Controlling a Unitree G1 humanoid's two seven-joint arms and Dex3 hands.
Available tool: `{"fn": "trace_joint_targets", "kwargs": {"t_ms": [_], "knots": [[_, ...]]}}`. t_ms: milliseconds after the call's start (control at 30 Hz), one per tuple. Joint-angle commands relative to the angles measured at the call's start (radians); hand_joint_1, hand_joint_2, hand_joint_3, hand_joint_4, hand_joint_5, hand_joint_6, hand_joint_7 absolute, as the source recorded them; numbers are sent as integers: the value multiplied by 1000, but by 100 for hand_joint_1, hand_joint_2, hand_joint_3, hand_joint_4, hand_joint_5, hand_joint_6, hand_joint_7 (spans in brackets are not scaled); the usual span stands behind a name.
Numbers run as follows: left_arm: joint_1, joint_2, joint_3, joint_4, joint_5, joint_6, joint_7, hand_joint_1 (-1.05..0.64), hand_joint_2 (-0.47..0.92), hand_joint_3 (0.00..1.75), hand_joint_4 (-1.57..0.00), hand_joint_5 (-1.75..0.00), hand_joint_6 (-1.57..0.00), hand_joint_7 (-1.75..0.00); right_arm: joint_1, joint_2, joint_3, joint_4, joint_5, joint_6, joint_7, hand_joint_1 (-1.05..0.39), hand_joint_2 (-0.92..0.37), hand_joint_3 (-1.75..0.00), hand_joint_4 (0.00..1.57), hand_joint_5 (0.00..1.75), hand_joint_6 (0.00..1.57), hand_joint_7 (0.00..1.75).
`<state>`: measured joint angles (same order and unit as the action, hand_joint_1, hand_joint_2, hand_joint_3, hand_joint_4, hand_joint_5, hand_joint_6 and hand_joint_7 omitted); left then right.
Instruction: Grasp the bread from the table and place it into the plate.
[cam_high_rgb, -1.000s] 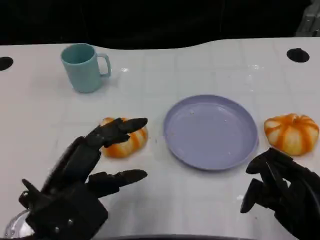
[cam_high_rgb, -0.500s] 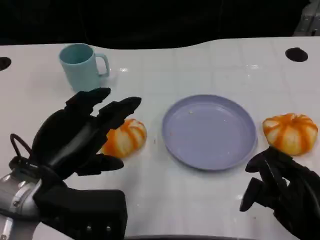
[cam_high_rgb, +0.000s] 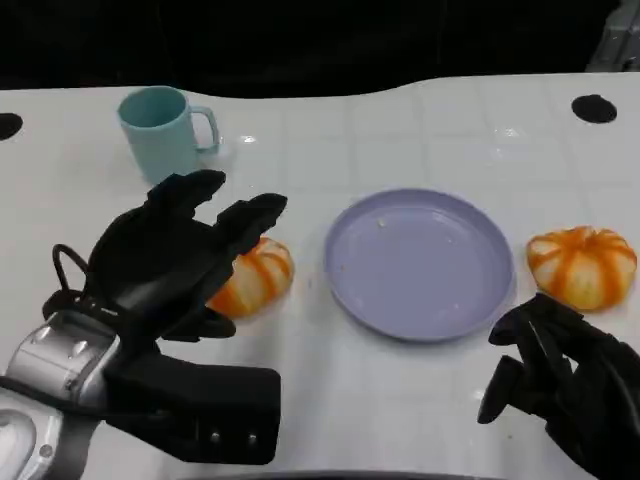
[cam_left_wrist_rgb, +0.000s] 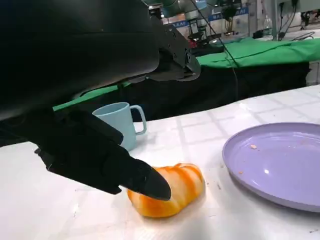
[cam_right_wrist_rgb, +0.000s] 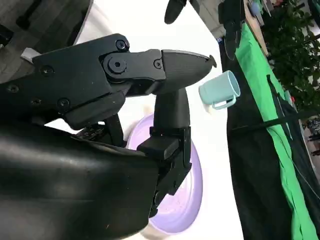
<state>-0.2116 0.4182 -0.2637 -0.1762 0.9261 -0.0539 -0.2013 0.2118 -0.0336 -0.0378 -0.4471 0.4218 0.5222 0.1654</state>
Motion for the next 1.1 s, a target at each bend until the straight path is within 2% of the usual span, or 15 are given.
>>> {"fn": "trace_joint_targets", "kwargs": {"t_ms": [33, 167, 767, 1100], "knots": [[-8, 20, -1, 3, -1, 9, -10, -42, 71, 0, 0, -23, -19, 0, 3, -5, -7, -11, 8, 5, -6, -43, -92, -36, 63, 175, 49, 161], [-61, 16, -51, 86, 48, 38, -48, -40, 72, 0, -1, -26, -20, 0, 5, -8, -10, -7, 9, -2, 0, -44, -92, -34, 63, 175, 50, 159], [-69, 11, -68, 100, 41, 51, -33, -40, 73, 0, 0, -23, -17, 0, 5, -12, -12, -1, 8, -12, 14, -43, -92, -36, 64, 175, 51, 160], [-146, -36, -112, 248, 36, 81, -25, -40, 76, 1, 0, -26, -18, 0, 7, -15, -17, 1, 11, -15, 32, -44, -92, -36, 63, 175, 50, 160]]}}
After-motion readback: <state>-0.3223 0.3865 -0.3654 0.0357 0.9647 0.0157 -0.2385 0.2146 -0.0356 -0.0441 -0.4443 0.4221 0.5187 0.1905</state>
